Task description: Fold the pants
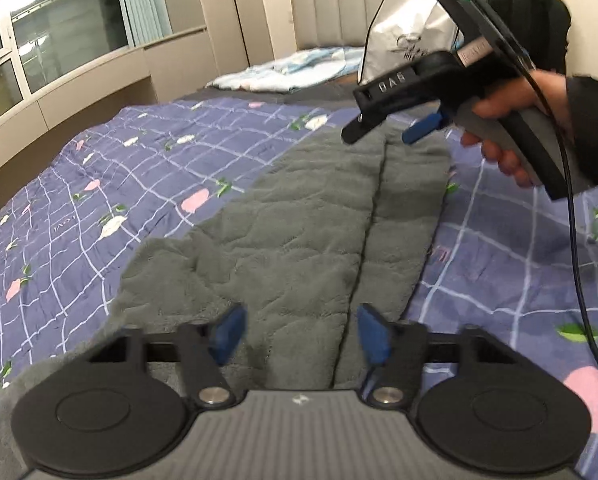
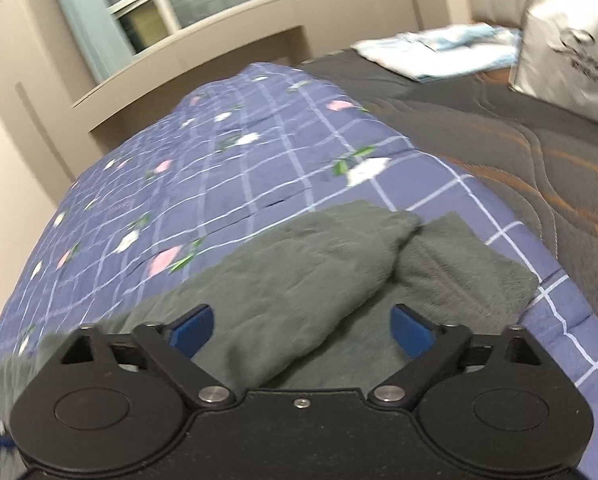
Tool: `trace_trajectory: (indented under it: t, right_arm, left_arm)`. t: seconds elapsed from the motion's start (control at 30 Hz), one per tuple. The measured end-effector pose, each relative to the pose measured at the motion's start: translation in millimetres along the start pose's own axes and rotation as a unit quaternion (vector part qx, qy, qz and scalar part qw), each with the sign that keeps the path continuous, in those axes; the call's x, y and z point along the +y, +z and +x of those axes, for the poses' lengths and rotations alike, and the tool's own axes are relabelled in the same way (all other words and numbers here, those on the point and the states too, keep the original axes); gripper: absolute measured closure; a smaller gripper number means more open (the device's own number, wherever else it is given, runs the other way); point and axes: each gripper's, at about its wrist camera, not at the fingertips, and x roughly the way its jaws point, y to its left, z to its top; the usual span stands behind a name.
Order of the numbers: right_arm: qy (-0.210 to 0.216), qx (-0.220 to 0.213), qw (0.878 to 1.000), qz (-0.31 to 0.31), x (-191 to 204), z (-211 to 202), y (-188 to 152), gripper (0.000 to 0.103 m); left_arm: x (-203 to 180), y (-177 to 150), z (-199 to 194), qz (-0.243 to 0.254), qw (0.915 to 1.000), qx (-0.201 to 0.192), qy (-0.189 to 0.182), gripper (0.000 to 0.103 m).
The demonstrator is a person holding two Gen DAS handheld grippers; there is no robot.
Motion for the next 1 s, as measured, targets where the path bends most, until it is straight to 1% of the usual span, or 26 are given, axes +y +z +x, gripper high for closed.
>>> trace_trajectory:
  t: [0.03, 0.07, 0.1, 0.13, 0.2, 0.23, 0.3, 0.33, 0.37, 0.4, 0.43, 0.47, 0.5, 0.53, 0.57, 0.63, 0.7, 0.77, 0.8, 0.9, 1.0]
  right_arm:
    - [-0.004, 0.000, 1.000, 0.010, -3.7, 4.5, 2.6, 0.017]
    - [-0.008, 0.000, 1.000, 0.020, -6.9, 8.6, 5.0, 0.024]
    - [-0.012, 0.000, 0.999, 0.030, -10.3, 11.9, 6.4, 0.030]
    - [-0.014, 0.001, 0.999, 0.040, -13.7, 15.1, 7.7, 0.032]
    - [-0.016, 0.004, 0.998, 0.059, -19.2, 21.5, 10.5, 0.042]
    - [-0.018, 0.005, 0.998, 0.065, -21.2, 23.9, 11.6, 0.045]
    - [-0.028, 0.004, 0.997, 0.072, -22.4, 26.2, 12.6, 0.058]
    - [-0.032, 0.004, 0.997, 0.074, -23.6, 27.5, 13.2, 0.061]
    - [-0.034, 0.005, 0.997, 0.075, -24.7, 28.5, 13.6, 0.067]
    - [-0.035, 0.005, 0.997, 0.075, -24.7, 29.1, 14.7, 0.076]
    - [-0.036, 0.002, 0.997, 0.073, -24.4, 28.2, 15.1, 0.081]
    - [-0.034, -0.001, 0.997, 0.070, -24.2, 26.4, 15.4, 0.088]
    - [-0.030, -0.006, 0.997, 0.068, -23.7, 23.8, 16.2, 0.091]
    - [-0.027, -0.012, 0.997, 0.065, -22.8, 20.6, 16.9, 0.093]
    - [-0.025, -0.017, 0.998, 0.060, -21.3, 16.9, 17.8, 0.095]
    - [-0.025, -0.032, 0.998, 0.042, -16.4, 6.6, 20.1, 0.096]
    - [-0.024, -0.049, 0.998, 0.022, -11.1, -7.6, 23.1, 0.096]
    - [-0.032, -0.072, 0.997, -0.007, -7.0, -24.3, 25.4, 0.096]
    - [-0.037, -0.083, 0.996, -0.018, -7.2, -32.9, 25.9, 0.096]
    - [-0.056, -0.093, 0.993, -0.045, -10.8, -48.1, 22.4, 0.096]
    - [-0.075, -0.075, 0.993, -0.058, -17.4, -46.8, 10.6, 0.096]
  left_arm:
    - [-0.6, 0.7, 3.8, 0.002, 1.0000, 0.009, 0.003, 0.054]
    - [-1.1, 0.9, 7.1, 0.003, 0.9999, 0.016, 0.001, 0.056]
    - [-1.9, 1.0, 9.7, 0.006, 0.9998, 0.021, -0.002, 0.056]
    - [-2.8, 1.2, 11.2, 0.010, 0.9996, 0.025, -0.003, 0.058]
    - [-6.0, 3.2, 12.9, 0.019, 0.9994, 0.030, 0.001, 0.058]
    - [-7.2, 3.4, 14.9, 0.024, 0.9992, 0.032, 0.003, 0.058]
    - [-9.3, 4.7, 16.5, 0.030, 0.9988, 0.039, 0.004, 0.058]
    - [-9.8, 5.1, 18.3, 0.032, 0.9986, 0.042, 0.004, 0.059]
    - [-11.4, 6.1, 18.7, 0.034, 0.9984, 0.044, 0.003, 0.064]
    - [-11.6, 6.5, 19.6, 0.034, 0.9983, 0.046, 0.002, 0.068]
    - [-11.7, 6.8, 19.0, 0.034, 0.9982, 0.048, 0.002, 0.080]
    - [-11.6, 7.2, 20.0, 0.033, 0.9982, 0.050, 0.006, 0.087]
    - [-11.0, 7.9, 20.1, 0.031, 0.9982, 0.051, 0.009, 0.090]
    - [-9.6, 8.4, 19.4, 0.026, 0.9984, 0.049, 0.009, 0.094]
    - [-8.0, 9.1, 17.9, 0.020, 0.9987, 0.046, 0.009, 0.096]
    - [-4.6, 10.9, 10.9, 0.009, 0.9994, 0.033, 0.008, 0.097]
    - [-2.1, 14.0, -0.4, 0.004, 0.9999, 0.012, 0.006, 0.097]
    - [-2.4, 19.0, -10.6, 0.005, 1.0000, -0.007, 0.000, 0.097]
    - [-3.5, 20.9, -12.2, 0.007, 0.9999, -0.010, -0.002, 0.097]
    - [-11.4, 22.8, -5.9, 0.022, 0.9997, 0.000, -0.007, 0.097]
    - [-20.7, 16.5, 6.0, 0.031, 0.9993, 0.017, -0.009, 0.097]
